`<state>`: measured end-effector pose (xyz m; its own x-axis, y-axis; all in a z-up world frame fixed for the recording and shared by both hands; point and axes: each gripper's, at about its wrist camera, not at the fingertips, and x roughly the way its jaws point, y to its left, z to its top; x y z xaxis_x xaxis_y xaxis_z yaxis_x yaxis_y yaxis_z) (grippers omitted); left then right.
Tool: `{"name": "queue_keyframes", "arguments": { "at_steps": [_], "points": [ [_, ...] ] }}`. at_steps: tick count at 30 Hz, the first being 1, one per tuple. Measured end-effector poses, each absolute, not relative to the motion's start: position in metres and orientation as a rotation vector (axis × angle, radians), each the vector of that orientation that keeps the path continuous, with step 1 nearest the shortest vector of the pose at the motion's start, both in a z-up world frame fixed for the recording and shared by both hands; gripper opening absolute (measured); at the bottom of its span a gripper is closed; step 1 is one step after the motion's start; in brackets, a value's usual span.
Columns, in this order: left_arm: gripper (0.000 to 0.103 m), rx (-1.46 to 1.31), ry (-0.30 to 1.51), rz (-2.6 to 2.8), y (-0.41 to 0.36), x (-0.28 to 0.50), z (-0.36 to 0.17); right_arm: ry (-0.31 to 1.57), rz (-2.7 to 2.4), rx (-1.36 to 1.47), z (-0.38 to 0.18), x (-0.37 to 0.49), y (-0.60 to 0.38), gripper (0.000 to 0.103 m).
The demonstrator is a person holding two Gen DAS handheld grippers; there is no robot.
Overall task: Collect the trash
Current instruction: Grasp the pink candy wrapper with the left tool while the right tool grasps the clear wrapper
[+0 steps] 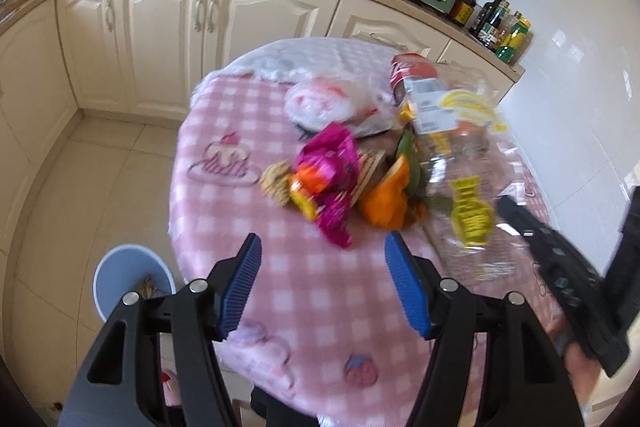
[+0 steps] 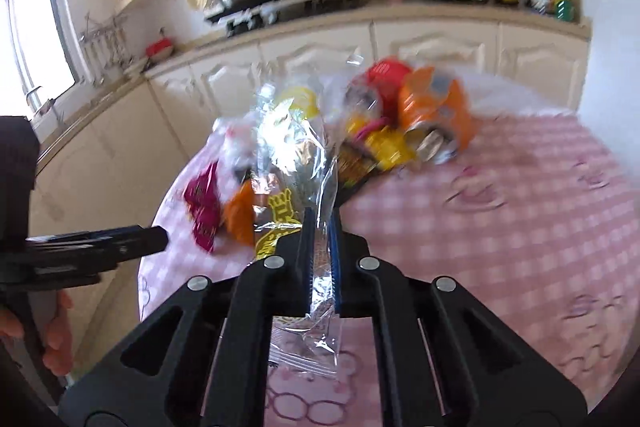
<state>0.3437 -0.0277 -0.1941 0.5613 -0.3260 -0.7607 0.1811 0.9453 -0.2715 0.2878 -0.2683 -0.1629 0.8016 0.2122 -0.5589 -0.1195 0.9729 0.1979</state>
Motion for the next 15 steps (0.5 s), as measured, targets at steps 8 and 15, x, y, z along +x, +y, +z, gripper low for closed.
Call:
{"name": "queue_keyframes", "arguments": {
  "at_steps": [8,15],
  "points": [
    [0.063,-0.068,0.9,-0.251,-0.058,0.378,-0.191,0.595,0.136,0.156,-0.159,0.293,-0.283,0.007],
    [0.044,0.017,0.942,-0.215,-0.07,0.395,-0.202,0.596,0.142,0.17,-0.16,0.301,-0.285,0.007]
  ]
}}
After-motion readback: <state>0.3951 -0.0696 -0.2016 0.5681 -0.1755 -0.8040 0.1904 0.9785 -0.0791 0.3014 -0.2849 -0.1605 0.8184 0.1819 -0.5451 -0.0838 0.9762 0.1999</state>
